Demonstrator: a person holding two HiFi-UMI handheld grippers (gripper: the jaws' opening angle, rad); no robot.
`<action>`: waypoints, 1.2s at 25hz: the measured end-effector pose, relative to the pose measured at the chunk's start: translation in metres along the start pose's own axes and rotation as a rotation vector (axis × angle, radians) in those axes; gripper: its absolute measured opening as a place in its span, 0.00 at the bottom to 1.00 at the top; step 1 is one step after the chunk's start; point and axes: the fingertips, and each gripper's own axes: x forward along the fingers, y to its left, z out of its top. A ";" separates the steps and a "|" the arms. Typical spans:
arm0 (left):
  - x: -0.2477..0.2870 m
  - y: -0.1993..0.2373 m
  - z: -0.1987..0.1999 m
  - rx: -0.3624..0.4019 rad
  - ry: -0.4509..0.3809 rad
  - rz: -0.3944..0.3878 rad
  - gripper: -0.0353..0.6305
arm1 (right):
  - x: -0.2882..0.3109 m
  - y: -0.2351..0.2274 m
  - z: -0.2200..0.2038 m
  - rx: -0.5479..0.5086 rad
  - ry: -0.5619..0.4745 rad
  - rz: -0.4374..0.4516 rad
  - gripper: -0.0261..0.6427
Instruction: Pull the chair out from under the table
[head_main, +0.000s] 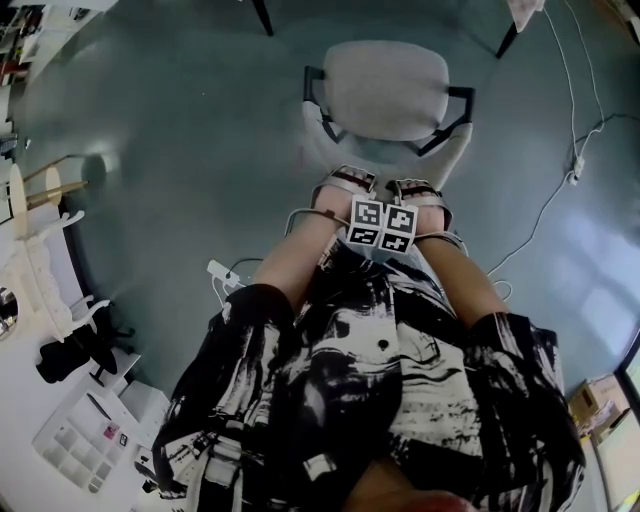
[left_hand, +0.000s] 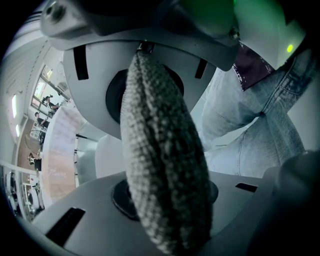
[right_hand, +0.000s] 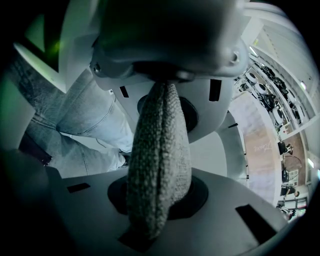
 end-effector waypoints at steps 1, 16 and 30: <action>0.002 0.000 0.000 0.001 0.002 0.000 0.19 | 0.002 0.000 -0.001 -0.001 -0.001 0.001 0.12; -0.065 -0.001 -0.017 -0.193 -0.150 0.047 0.34 | -0.082 0.012 -0.014 0.010 -0.203 0.012 0.23; -0.436 0.206 -0.021 -0.918 -1.021 0.696 0.06 | -0.437 -0.213 0.033 0.647 -1.192 -0.402 0.11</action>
